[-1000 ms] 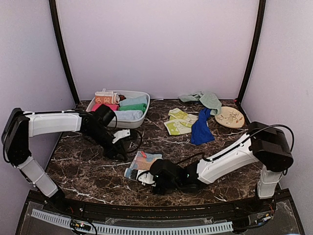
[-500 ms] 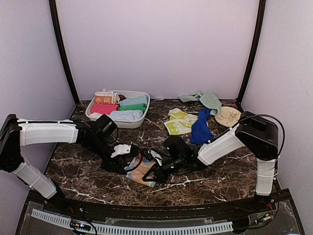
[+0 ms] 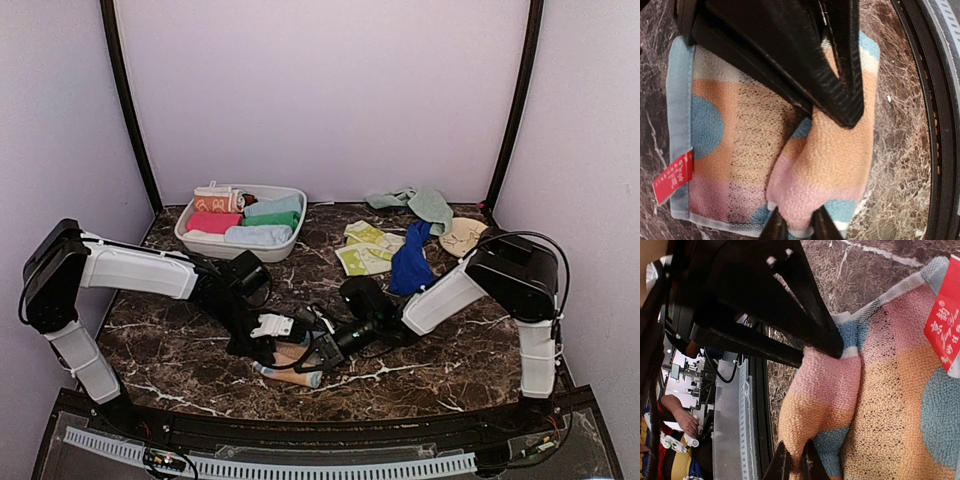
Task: Roll the towels
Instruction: Roll the towel at the center of the board.
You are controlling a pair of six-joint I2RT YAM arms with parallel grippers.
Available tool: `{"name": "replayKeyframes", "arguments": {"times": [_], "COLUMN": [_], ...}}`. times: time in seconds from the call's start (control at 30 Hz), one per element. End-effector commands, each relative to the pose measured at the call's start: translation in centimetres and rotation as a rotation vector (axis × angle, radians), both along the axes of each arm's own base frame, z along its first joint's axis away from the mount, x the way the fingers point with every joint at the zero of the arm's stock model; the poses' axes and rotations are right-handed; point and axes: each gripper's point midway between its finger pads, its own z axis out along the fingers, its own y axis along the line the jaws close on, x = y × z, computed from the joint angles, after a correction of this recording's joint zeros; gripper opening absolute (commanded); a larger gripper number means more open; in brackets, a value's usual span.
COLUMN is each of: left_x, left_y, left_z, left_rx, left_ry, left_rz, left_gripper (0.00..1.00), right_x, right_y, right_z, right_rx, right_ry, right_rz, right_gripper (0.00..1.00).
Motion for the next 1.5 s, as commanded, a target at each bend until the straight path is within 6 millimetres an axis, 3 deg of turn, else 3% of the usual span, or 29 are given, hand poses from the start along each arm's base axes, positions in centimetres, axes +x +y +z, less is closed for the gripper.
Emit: {"name": "replayKeyframes", "arguments": {"times": [0.0, 0.13, 0.2, 0.27, 0.3, 0.33, 0.47, 0.57, 0.67, 0.73, 0.8, 0.83, 0.9, 0.93, 1.03, 1.2, 1.33, 1.47], "left_x": [0.5, -0.4, -0.5, -0.7, -0.7, -0.9, -1.3, -1.2, -1.2, -1.2, -1.2, -1.2, -1.1, -1.0, -0.8, -0.4, -0.4, -0.3], "left_y": [0.1, 0.6, 0.8, 1.0, 1.1, 1.2, 1.0, 0.6, 0.3, 0.2, 0.2, 0.3, 0.3, 0.3, 0.6, 0.9, 1.1, 1.3], "left_z": [-1.3, -2.2, -2.1, -1.9, -1.8, -1.8, -1.6, -1.5, -1.8, -1.9, -2.1, -2.1, -2.1, -2.1, -2.3, -2.8, -2.9, -2.9], "left_rx": [0.056, 0.097, 0.089, 0.080, 0.081, 0.082, 0.076, 0.065, 0.072, 0.080, 0.087, 0.090, 0.094, 0.093, 0.111, 0.133, 0.140, 0.144], "left_ry": [0.014, 0.147, 0.217, 0.279, 0.293, 0.305, 0.350, 0.370, 0.401, 0.416, 0.439, 0.453, 0.488, 0.507, 0.542, 0.568, 0.581, 0.584], "left_rz": [0.010, 0.030, 0.054, 0.071, 0.075, 0.076, 0.078, 0.086, 0.089, 0.092, 0.097, 0.100, 0.115, 0.124, 0.144, 0.168, 0.177, 0.180], "left_gripper": [0.10, 0.00, 0.00, 0.00, 0.00, 0.00, 0.00, 0.00, 0.00, 0.00, 0.00, 0.00, 0.00, 0.00, 0.00, 0.00, 0.00, 0.00], "right_x": [0.7, 2.9, 4.0, 4.7, 5.0, 5.3, 6.7, 8.8, 11.0, 12.0, 12.3, 11.7, 9.8, 8.9, 5.1, -0.5, -2.5, -2.5], "right_y": [-0.3, -0.7, -1.4, -2.1, -2.5, -3.1, -5.8, -9.4, -14.1, -17.1, -20.9, -21.5, -19.7, -18.5, -14.4, -8.6, -5.1, -2.8], "right_z": [-1.6, -0.3, 0.5, 1.0, 1.2, 1.1, 1.6, 2.2, 5.9, 9.3, 11.3, 13.5, 15.1, 14.8, 12.5, 9.0, 5.5, 3.2], "right_rx": [-0.055, -0.052, -0.055, -0.069, -0.081, -0.105, -0.191, -0.313, -0.392, -0.302, -0.184, -0.062, 0.026, -0.029, -0.215, -0.265, -0.281, -0.267], "right_ry": [0.057, -0.069, -0.153, -0.227, -0.259, -0.295, -0.449, -0.638, -0.858, -0.856, -0.767, -0.776, -0.939, -1.038, -1.360, -1.717, -1.917, -2.057], "right_rz": [-0.036, -0.134, -0.191, -0.225, -0.241, -0.258, -0.349, -0.490, -0.745, -0.966, -1.207, -1.223, -1.045, -0.943, -0.616, -0.164, 0.104, 0.218], "right_gripper": [0.10, 0.32, 0.58, 0.70, 0.94, 0.99, 1.00, 1.00, 1.00, 1.00, 1.00, 1.00, 1.00, 1.00, 1.00, 0.89, 0.69, 0.59]}}
